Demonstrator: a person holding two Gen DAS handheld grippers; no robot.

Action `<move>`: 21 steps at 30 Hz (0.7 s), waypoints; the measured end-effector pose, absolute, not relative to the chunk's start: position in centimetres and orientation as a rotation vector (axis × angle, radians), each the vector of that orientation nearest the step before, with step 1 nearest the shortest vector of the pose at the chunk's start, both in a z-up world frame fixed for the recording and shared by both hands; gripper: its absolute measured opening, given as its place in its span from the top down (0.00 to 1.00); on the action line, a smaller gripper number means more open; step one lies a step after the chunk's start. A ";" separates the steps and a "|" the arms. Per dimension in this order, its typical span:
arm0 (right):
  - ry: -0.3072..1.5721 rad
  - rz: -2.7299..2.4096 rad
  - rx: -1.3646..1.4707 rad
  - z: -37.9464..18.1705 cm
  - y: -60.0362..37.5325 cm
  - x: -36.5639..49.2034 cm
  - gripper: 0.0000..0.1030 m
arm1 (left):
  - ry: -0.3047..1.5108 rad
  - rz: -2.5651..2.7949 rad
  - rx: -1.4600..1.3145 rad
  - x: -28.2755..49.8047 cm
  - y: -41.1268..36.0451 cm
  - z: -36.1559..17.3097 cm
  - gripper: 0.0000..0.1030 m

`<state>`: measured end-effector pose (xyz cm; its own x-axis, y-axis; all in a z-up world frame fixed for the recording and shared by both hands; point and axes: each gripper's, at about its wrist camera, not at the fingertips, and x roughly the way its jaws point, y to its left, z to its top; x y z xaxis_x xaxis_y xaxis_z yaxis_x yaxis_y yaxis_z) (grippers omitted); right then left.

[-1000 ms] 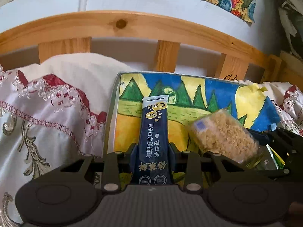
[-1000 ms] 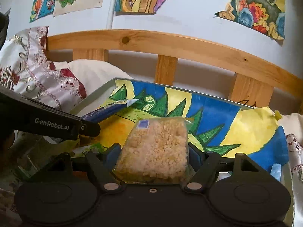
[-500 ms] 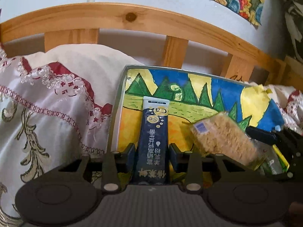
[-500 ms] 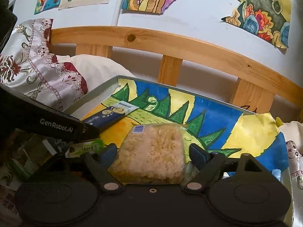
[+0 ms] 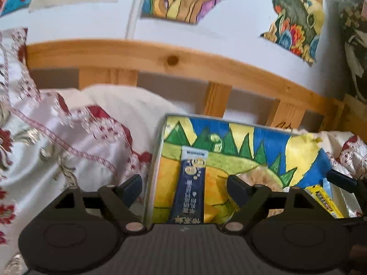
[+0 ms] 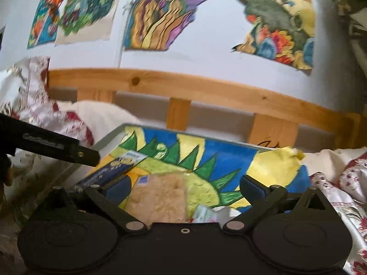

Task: Organize snacks
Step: 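Lower and open the right tool over the tray while the left tool releases the blue stick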

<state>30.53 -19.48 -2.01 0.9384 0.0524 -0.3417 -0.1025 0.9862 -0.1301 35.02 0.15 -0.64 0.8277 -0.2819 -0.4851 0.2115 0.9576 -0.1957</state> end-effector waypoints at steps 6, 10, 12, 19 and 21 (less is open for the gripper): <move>0.300 0.065 -0.114 -0.5 -20.5 28.7 0.01 | 0.474 -0.235 -0.139 32.9 0.7 1.5 0.01; 0.272 0.062 -0.101 0.5 -21.0 27.2 0.01 | 0.464 -0.227 -0.123 31.3 0.6 2.6 0.01; 0.262 0.062 -0.094 0.9 -21.2 26.3 0.01 | 0.454 -0.223 -0.110 30.3 0.7 3.0 0.01; 0.262 0.051 -0.080 1.6 -22.4 22.8 0.01 | 0.429 -0.199 -0.104 26.2 1.1 3.7 0.01; 0.268 0.046 -0.072 1.7 -22.7 21.8 0.01 | 0.418 -0.186 -0.110 25.0 1.4 3.8 0.01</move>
